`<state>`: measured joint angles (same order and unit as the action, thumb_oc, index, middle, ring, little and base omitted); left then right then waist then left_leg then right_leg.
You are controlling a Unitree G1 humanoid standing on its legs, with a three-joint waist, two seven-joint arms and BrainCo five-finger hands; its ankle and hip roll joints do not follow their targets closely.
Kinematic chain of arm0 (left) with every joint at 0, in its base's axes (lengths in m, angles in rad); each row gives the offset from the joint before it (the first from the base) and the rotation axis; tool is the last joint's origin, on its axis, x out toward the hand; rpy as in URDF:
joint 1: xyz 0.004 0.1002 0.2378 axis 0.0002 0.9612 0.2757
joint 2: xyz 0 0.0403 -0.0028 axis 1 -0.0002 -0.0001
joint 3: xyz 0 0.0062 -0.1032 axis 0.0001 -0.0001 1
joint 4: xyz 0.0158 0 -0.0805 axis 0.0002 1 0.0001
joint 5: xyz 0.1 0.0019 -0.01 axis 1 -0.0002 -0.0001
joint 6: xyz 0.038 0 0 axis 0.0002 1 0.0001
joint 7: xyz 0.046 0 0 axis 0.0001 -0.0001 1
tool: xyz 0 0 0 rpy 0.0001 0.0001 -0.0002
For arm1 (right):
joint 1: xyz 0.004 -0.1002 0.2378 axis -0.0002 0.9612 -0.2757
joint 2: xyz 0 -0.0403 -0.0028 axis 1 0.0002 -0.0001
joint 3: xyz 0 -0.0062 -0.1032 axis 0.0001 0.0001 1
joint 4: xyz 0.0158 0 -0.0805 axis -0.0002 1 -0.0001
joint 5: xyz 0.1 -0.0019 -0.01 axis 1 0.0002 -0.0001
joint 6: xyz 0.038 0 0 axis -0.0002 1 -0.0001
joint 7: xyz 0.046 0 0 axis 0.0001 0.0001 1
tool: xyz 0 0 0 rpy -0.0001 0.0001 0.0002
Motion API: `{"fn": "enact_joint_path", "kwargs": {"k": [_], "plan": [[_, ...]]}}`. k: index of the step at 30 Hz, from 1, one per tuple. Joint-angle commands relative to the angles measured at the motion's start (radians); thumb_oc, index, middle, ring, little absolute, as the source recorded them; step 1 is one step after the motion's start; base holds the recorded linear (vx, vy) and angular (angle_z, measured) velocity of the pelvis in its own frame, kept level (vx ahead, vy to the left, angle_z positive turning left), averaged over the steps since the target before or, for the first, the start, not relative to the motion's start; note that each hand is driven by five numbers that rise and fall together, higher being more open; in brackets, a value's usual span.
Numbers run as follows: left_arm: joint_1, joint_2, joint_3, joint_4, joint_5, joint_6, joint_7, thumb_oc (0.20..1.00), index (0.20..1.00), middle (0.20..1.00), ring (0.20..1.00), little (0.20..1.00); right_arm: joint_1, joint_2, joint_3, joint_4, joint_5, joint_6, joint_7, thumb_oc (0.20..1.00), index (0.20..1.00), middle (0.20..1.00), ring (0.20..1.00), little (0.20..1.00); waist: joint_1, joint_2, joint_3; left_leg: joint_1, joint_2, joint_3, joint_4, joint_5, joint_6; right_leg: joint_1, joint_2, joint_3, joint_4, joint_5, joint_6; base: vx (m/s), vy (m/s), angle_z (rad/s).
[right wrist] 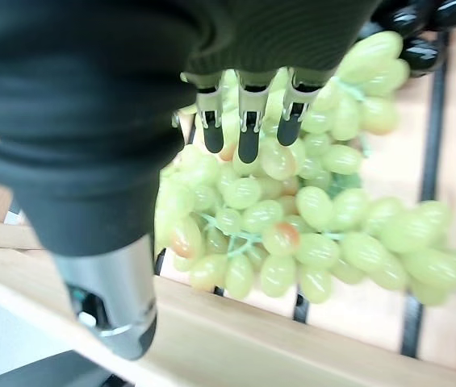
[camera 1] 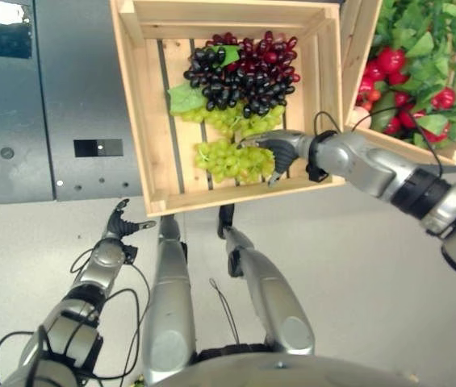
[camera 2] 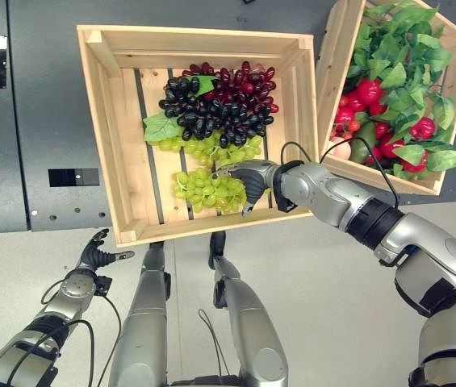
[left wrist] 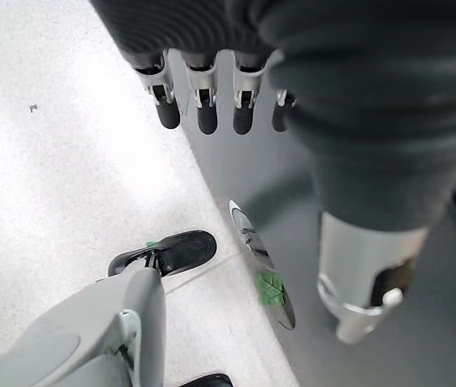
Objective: Pick up the fruits from the basket on one side to the basket on the other side
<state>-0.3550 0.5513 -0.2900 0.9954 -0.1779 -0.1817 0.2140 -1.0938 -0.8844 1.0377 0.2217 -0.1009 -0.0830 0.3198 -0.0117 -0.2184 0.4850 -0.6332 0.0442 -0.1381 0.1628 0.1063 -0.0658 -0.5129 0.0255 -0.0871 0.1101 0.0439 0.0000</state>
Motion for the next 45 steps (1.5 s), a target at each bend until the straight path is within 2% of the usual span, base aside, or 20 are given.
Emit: {"fn": "enact_joint_path", "kwargs": {"k": [1,10,32,38,45], "plan": [[0.069,0.04,0.084,-0.073,0.013,-0.009,-0.007,1.0,1.0,1.0,1.0,1.0,0.028,-0.071,-0.036,-0.09,0.05,-0.012,0.015,1.0,1.0,1.0,1.0,1.0,0.024,-0.08,0.035,0.041,0.027,0.0,0.059,-0.068,-0.026,0.004,-0.067,0.026,0.137,-0.075,0.116,0.0,0.0,0.0],[0.08,0.046,0.09,-0.087,0.018,-0.006,-0.006,1.0,1.0,1.0,1.0,1.0,0.054,-0.077,-0.076,-0.128,0.059,-0.008,0.014,1.0,1.0,1.0,1.0,1.0,0.023,-0.077,0.035,0.01,0.026,-0.006,0.063,-0.064,-0.025,-0.023,-0.063,0.023,0.14,-0.075,0.117,0.0,0.0,0.0],[0.016,0.012,0.022,-0.036,0.018,0.008,0.029,1.0,1.0,1.0,1.0,1.0,0.014,0.228,-0.109,0.137,-0.051,0.008,-0.121,1.0,1.0,1.0,1.0,1.0,0.035,-0.034,0.035,-0.073,0.014,-0.019,0.083,-0.063,-0.015,-0.106,-0.069,0.018,0.163,-0.073,0.118,0.0,0.0,0.0],[0.009,0.007,0.011,-0.032,0.017,0.011,0.035,1.0,1.0,1.0,1.0,1.0,0.003,0.276,-0.117,0.186,-0.065,0.01,-0.147,1.0,1.0,1.0,1.0,1.0,0.04,-0.024,0.035,-0.071,0.014,-0.019,0.079,-0.062,-0.014,-0.109,-0.069,0.017,0.167,-0.074,0.117,0.0,0.0,0.0],[-0.003,0.004,0.008,-0.018,0.014,0.012,0.038,1.0,1.0,1.0,1.0,1.0,-0.004,0.279,-0.115,0.189,-0.072,0.005,-0.148,1.0,1.0,1.0,1.0,1.0,0.037,-0.024,0.035,-0.078,0.012,-0.021,0.08,-0.06,-0.014,-0.116,-0.069,0.017,0.168,-0.075,0.117,0.0,0.0,0.0]]}}
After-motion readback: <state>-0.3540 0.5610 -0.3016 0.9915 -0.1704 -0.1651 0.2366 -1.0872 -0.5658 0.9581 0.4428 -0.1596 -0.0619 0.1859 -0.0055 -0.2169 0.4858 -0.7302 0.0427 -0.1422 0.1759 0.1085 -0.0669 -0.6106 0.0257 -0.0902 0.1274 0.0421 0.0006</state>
